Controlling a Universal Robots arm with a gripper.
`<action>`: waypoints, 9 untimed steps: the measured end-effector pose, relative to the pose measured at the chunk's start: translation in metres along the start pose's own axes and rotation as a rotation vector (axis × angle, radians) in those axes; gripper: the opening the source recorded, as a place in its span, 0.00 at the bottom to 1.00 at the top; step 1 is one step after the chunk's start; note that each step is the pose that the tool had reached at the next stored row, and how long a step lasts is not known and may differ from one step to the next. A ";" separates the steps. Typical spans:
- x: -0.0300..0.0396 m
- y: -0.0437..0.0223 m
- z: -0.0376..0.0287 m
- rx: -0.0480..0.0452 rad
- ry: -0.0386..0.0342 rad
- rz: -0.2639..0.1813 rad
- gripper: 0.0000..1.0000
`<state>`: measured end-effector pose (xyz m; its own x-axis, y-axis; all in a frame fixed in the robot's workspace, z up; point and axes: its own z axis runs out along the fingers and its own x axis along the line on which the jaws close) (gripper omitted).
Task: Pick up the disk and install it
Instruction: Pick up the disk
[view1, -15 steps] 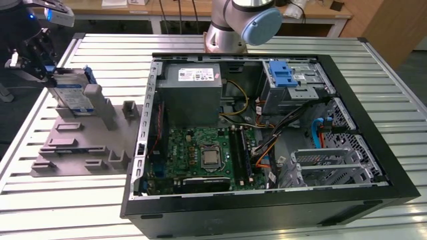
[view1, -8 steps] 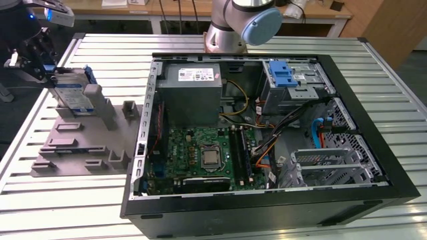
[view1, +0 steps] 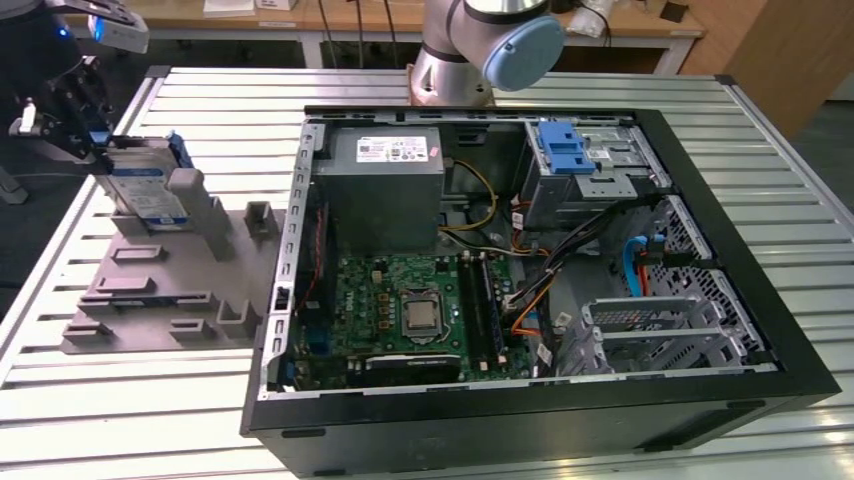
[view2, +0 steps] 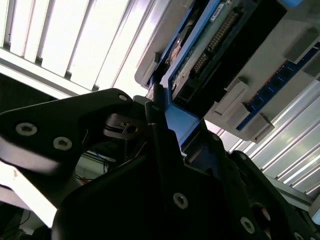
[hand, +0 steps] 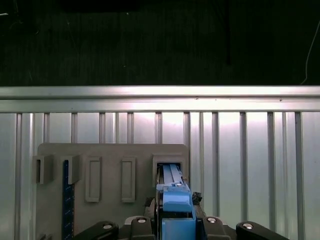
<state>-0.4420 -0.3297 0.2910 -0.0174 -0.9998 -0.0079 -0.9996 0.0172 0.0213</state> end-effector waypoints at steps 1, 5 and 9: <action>0.0000 0.0000 0.0000 0.0000 0.0000 0.000 0.36; 0.0000 0.0001 -0.0007 -0.0003 -0.0006 -0.001 0.36; 0.0000 0.0001 -0.0057 -0.0001 -0.0007 -0.001 0.36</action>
<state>-0.4420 -0.3297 0.2967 -0.0162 -0.9998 -0.0086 -0.9996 0.0160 0.0215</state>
